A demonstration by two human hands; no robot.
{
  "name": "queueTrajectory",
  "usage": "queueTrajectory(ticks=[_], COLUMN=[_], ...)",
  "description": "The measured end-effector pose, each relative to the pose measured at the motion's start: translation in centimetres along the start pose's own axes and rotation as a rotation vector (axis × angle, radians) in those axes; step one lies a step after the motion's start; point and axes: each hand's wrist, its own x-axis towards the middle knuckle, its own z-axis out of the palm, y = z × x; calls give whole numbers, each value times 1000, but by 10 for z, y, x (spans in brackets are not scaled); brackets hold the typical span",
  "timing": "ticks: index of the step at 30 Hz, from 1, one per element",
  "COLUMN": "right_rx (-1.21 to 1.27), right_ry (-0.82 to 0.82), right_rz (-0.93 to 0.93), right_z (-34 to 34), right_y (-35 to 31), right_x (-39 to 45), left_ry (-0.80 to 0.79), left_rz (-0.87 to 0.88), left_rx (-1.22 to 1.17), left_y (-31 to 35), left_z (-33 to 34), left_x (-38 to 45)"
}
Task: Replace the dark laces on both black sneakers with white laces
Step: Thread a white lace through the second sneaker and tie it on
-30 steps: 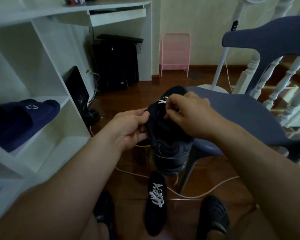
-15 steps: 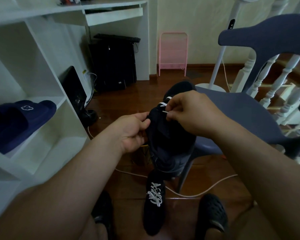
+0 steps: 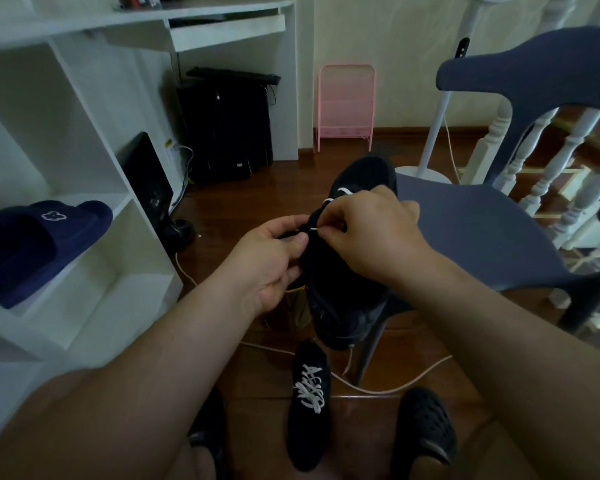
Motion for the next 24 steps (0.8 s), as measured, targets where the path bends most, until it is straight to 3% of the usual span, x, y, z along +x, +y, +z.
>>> queueTrajectory(ticks=[10,14,19,24], right_rx=[-84,30,249,138], right_ry=[-55,-53,9,36], right_rz=[52,92,112,40], right_z=[1,3,14,17], right_y=[-7,-4,4,8], right_x=[3,4,1,0], left_ry=[110,97,-30,37], left_rz=[191,234,-16,-69], left_rx=[242,352,114,-71], left_y=[-9,-10,1,-7], left_z=[8,9,5,9], left_x=[-14,-15,-12,-7])
